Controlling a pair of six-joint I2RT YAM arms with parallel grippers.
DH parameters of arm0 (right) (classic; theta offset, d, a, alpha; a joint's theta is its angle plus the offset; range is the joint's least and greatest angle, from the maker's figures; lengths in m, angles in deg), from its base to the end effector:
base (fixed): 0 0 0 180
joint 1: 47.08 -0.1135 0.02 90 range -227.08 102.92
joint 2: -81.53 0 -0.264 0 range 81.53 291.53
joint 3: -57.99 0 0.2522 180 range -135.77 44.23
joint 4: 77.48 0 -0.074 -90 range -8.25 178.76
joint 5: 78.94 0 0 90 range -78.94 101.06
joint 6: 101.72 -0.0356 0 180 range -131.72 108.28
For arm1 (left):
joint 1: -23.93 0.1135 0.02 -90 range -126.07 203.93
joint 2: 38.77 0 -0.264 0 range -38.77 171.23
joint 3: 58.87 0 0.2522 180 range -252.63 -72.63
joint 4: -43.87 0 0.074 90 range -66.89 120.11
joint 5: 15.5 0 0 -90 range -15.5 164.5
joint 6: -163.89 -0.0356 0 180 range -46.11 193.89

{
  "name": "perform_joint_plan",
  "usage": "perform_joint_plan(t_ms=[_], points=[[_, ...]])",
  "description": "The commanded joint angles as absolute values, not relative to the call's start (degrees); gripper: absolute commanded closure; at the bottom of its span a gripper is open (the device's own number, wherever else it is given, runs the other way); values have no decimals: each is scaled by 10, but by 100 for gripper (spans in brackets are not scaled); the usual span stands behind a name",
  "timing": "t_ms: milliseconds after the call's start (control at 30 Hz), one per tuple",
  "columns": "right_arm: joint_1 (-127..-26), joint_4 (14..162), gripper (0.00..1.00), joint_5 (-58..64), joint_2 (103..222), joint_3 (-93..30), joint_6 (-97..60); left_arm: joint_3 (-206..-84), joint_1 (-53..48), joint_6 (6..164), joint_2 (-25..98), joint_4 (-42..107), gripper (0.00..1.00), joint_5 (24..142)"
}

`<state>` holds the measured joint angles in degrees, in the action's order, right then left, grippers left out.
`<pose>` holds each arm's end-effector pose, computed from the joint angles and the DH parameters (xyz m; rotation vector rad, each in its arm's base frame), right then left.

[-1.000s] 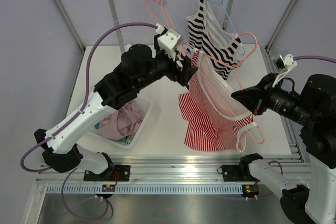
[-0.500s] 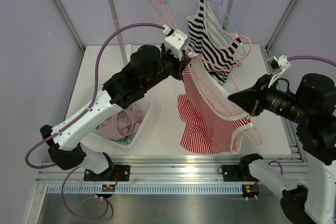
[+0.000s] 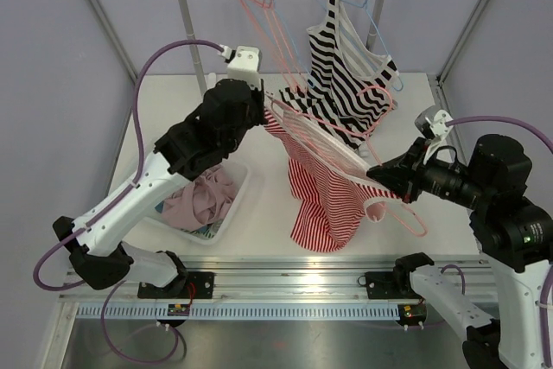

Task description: Remove the tank top from the hanger

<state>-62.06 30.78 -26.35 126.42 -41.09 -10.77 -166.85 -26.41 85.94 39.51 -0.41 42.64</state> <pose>0.0698 0.0411 0.4735 -0.7026 1.7483 0.7782 0.1972 -0.2084 0.4707 0.2094 1.7823 -0.2739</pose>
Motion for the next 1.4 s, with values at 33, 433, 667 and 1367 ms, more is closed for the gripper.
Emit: perform_joint_plan(t_ms=[33, 433, 667, 1367], points=[[-619, 375, 100, -305, 1219, -387, -63, -1685, -198, 959, 363, -58, 100, 360], [-619, 929, 100, -266, 1174, -135, -407, -1465, -208, 921, 212, 180, 100, 845], [-619, 1278, 100, -149, 1187, -17, -528, -1325, -245, 919, 153, 226, 100, 934], [-618, 539, 100, 16, 1462, -452, -180, -1419, -281, 932, 179, -25, 7, 677]])
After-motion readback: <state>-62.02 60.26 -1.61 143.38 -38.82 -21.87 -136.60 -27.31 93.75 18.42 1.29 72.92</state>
